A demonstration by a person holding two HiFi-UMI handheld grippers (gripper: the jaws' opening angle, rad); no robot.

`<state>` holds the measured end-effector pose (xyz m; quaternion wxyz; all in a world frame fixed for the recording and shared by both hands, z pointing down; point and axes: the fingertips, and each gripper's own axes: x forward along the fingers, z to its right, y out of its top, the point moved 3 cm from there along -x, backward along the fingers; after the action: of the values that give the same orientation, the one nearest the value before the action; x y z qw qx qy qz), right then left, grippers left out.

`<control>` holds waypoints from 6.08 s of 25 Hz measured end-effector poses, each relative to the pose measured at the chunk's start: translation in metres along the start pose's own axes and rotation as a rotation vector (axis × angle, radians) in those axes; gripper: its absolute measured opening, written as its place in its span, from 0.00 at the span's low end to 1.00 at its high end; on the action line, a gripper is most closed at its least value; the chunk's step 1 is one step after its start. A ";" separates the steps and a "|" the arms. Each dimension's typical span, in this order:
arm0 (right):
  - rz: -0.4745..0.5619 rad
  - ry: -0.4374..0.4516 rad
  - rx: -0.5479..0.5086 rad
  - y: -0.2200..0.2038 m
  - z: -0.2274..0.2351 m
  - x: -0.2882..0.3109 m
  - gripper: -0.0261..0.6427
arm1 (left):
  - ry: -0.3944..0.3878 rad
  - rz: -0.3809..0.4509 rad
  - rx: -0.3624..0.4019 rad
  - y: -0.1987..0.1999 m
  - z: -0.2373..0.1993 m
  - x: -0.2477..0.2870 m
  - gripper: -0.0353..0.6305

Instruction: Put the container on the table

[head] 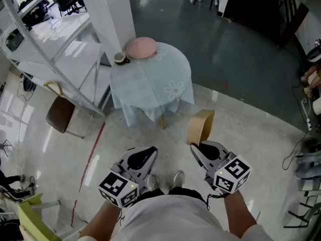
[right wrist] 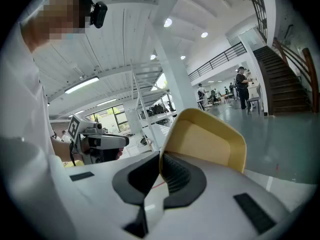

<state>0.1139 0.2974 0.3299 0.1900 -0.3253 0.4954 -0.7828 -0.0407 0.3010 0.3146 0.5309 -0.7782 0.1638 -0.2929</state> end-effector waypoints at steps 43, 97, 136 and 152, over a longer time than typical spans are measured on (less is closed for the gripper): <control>-0.007 0.104 0.058 -0.022 0.077 -0.068 0.09 | 0.069 -0.038 0.007 -0.007 0.078 0.079 0.10; -0.071 0.086 0.066 0.047 0.141 0.134 0.09 | 0.058 -0.015 -0.065 0.037 -0.148 0.122 0.10; -0.139 0.015 0.119 0.111 0.196 0.300 0.09 | 0.004 -0.063 -0.106 0.081 -0.348 0.156 0.10; -0.237 0.147 0.084 0.114 0.268 0.335 0.09 | 0.155 -0.058 -0.153 0.096 -0.360 0.203 0.10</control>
<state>0.0587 -0.1346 0.4150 0.0730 -0.3152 0.4328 -0.8414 -0.1054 -0.1137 0.3786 0.4468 -0.7960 0.2036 -0.3539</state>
